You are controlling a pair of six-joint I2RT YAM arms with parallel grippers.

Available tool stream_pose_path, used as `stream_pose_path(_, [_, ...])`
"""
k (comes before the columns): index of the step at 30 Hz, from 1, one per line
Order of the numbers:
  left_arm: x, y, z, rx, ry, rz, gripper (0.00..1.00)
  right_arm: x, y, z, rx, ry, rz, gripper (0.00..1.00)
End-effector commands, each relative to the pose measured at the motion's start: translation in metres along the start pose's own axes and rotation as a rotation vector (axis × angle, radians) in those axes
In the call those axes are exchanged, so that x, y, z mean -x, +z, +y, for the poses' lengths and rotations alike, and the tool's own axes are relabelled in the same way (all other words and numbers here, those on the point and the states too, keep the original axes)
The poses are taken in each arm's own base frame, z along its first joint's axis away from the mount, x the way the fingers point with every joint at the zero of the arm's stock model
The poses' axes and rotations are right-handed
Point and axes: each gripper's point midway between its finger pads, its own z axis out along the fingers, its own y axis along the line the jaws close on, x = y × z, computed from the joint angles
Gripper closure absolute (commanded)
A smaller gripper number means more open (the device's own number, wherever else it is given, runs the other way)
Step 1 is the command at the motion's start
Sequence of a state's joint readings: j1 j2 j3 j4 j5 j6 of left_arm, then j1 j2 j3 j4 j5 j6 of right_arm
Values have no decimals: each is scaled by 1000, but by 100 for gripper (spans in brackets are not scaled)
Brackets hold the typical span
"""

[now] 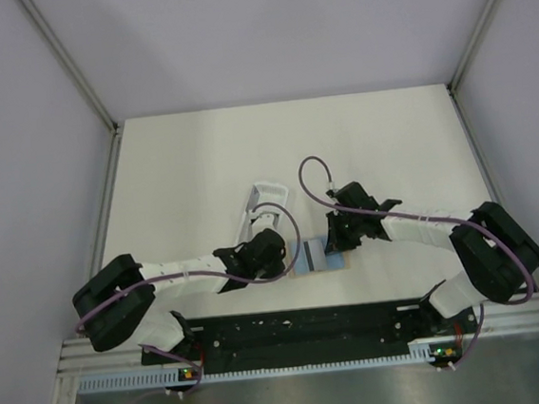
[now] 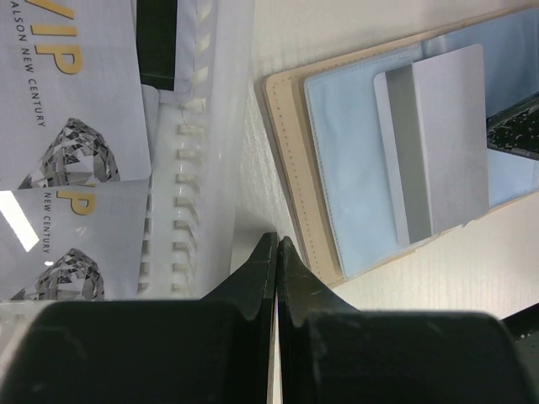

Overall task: Put the credit cards into the card holder
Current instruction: Insert the credit card into the card holder.

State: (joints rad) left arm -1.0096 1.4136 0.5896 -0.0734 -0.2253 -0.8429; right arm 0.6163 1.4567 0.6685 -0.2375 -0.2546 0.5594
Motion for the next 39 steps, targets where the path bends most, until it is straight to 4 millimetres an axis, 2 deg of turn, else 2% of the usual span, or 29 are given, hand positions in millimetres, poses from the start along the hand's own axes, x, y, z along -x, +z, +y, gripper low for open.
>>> stream_pose_path(1, [5, 3, -12, -27, 4, -6, 100, 4, 4, 5, -27, -32, -2, 100])
stream_pose_path(12, [2, 7, -17, -45, 5, 13, 100, 1, 13, 14, -38, -61, 24, 100])
stream_pose_path(33, [4, 7, -26, -79, 3, 17, 100, -13, 26, 49, -7, -146, 87, 100])
stream_pose_path(36, [2, 6, -26, -83, 2, 21, 100, -13, 25, 50, -14, -154, 86, 100])
stream_pose_path(39, [3, 5, -26, -84, 1, 17, 100, -11, 20, 42, -62, -158, 69, 100])
